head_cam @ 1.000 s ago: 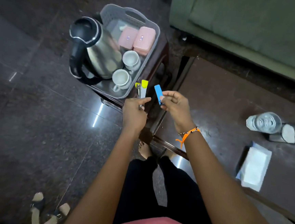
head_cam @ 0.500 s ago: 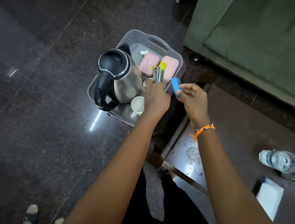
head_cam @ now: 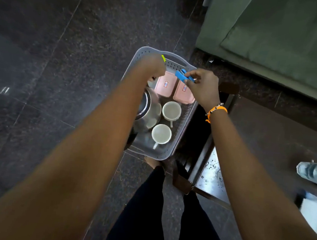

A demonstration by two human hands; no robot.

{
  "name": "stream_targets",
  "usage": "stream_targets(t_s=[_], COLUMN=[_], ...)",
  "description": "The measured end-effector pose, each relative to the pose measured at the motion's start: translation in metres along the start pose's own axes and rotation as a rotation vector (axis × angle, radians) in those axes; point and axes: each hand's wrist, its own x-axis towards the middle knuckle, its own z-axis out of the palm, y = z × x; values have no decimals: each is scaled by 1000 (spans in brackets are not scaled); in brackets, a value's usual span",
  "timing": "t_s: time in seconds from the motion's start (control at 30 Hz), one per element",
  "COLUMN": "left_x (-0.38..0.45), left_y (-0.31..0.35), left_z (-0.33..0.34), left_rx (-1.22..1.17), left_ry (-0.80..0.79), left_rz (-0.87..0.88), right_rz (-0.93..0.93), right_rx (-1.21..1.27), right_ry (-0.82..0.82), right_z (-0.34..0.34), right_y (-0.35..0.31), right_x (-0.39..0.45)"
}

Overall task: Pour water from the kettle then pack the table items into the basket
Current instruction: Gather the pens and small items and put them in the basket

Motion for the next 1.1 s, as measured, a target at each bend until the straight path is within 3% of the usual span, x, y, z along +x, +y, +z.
stream_targets(t_s=[0.1, 0.43, 0.83, 1.1], left_x=[12, 51, 89, 86], left_y=[-9, -57, -84, -81], left_z=[-24, -20, 15, 25], left_rx=[-41, 74, -5, -53], left_ry=[-118, -149, -239, -309], left_rz=[36, 108, 74, 100], right_rz=[-6, -78, -261, -187], right_rx=[-72, -424, -919, -934], right_ry=[-29, -140, -203, -252], right_z=[6, 35, 65, 71], right_y=[-8, -14, -9, -12], right_x=[17, 51, 82, 86])
